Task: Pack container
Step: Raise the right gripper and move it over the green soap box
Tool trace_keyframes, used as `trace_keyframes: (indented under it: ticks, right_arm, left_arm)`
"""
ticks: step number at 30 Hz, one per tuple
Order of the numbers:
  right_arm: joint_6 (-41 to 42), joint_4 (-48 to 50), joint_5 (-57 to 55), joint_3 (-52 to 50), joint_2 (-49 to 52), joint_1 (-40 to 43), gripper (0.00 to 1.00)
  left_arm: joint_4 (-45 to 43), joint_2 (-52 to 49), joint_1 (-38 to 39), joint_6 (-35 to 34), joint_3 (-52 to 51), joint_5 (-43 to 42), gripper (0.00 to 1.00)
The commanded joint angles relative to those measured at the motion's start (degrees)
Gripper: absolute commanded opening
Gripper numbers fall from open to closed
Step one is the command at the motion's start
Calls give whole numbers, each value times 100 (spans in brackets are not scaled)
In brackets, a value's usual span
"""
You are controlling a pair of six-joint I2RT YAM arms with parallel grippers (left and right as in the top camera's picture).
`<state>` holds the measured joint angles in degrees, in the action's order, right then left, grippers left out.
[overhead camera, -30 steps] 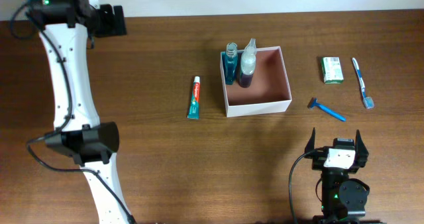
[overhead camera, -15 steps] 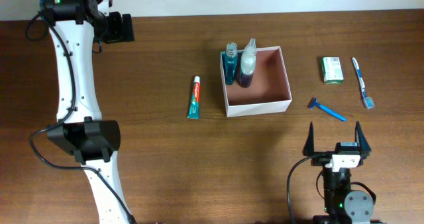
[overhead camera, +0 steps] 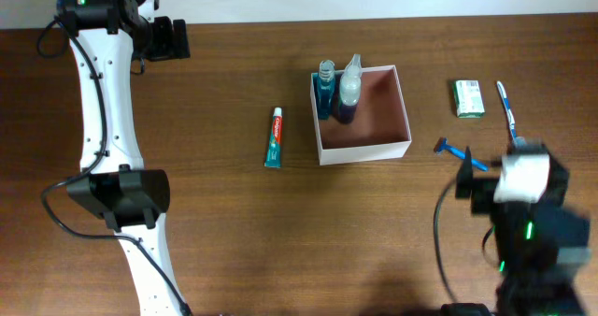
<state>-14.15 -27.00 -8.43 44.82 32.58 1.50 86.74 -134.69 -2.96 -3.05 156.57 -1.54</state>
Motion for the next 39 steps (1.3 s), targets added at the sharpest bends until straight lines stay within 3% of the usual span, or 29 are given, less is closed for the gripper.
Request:
trace_keyframes:
  ticks: [1,11,16,22,31,34,39]
  right_arm:
    - [-63,-1084,-118,1663,1626,-24,99]
    - [-37,-5331,693,6979,5888,7,99]
    - [7,-6199,933,8708,6951,7,99]
    - [236,-6067,946,9051,7350,511,99]
    - [575,-6026,2647,9049,8421,1812,99]
    - [61,-6017,2273,9049,8697,1784,99]
    - [68,-5897,1246,9049,9217,1578,99]
  left_arm:
    - [-15,-20,-9,-59,0,-42,99]
    - [-15,-20,-9,-59,0,-39,99]
    - [-15,-20,-9,-59,0,-42,99]
    - [-15,-20,-9,-59,0,-42,100]
    - [-15,-20,-9,-59,0,-39,99]
    - [-15,-20,-9,-57,0,-39,99]
    - [-15,-20,-9,-59,0,-39,99]
